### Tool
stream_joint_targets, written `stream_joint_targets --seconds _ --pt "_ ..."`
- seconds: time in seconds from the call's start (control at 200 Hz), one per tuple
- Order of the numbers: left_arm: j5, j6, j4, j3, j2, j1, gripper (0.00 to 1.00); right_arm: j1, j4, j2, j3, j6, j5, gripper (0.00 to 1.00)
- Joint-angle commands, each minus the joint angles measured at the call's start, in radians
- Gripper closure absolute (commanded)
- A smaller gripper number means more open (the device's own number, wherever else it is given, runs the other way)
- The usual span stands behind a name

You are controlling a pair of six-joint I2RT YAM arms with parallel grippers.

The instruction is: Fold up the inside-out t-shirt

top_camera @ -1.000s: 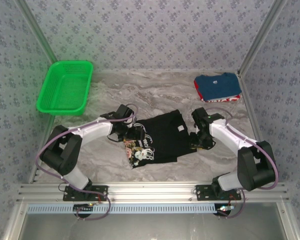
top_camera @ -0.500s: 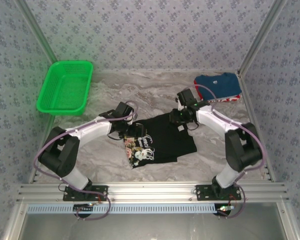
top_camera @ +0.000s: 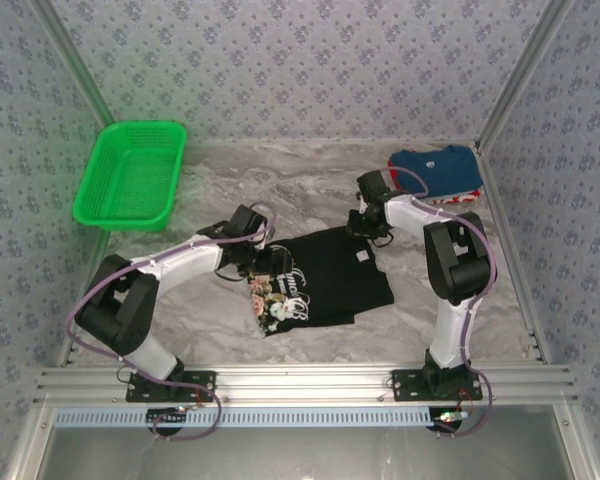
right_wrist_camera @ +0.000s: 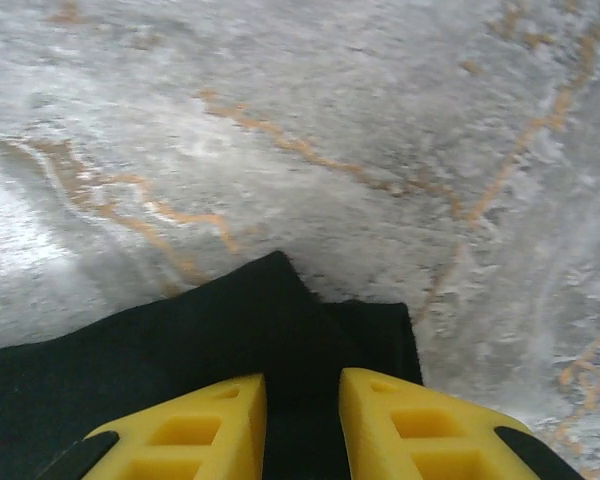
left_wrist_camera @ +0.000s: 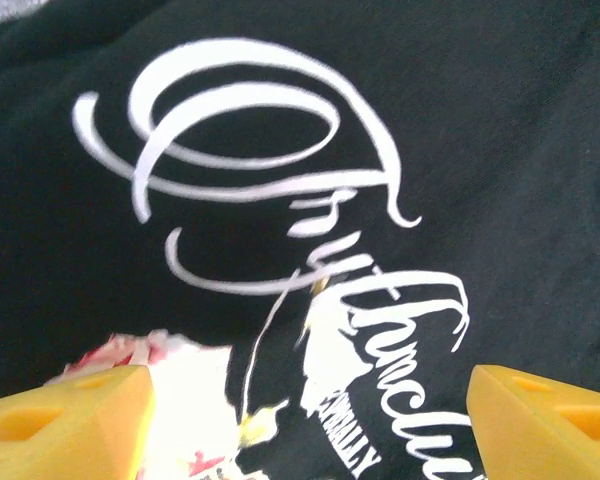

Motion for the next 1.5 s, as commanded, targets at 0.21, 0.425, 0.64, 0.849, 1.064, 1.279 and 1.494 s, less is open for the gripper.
stream_joint_targets --seconds 0.21,0.425,0.64,0.849,1.064,1.279,1.494 --pt "-0.017 0.025 0.002 0.047 -0.046 -0.003 0.18 0.000 -0.107 -0.220 -0.029 -0.060 0.060 0.65" --pt "0.006 0.075 0.017 0.148 0.037 0.012 0.16 0.110 -0.217 -0.499 -0.290 0.049 0.038 0.61" --pt "0.039 0.135 -0.027 0.259 0.180 0.023 0.16 0.208 -0.178 -0.625 -0.511 0.264 -0.034 0.59" --pt "0.033 0.146 -0.089 0.266 0.246 0.046 0.18 0.150 -0.087 -0.494 -0.529 0.223 -0.038 0.61" --pt "0.001 0.104 -0.071 0.139 0.195 0.053 0.18 0.090 -0.089 -0.270 -0.356 0.056 0.012 0.61" --pt "0.018 -0.025 -0.018 -0.109 -0.015 -0.007 0.19 0.106 -0.115 -0.044 -0.029 -0.117 0.083 0.61" --pt "0.084 -0.079 0.058 -0.155 -0.204 -0.107 0.18 0.162 -0.148 0.032 0.248 -0.241 0.043 0.58"
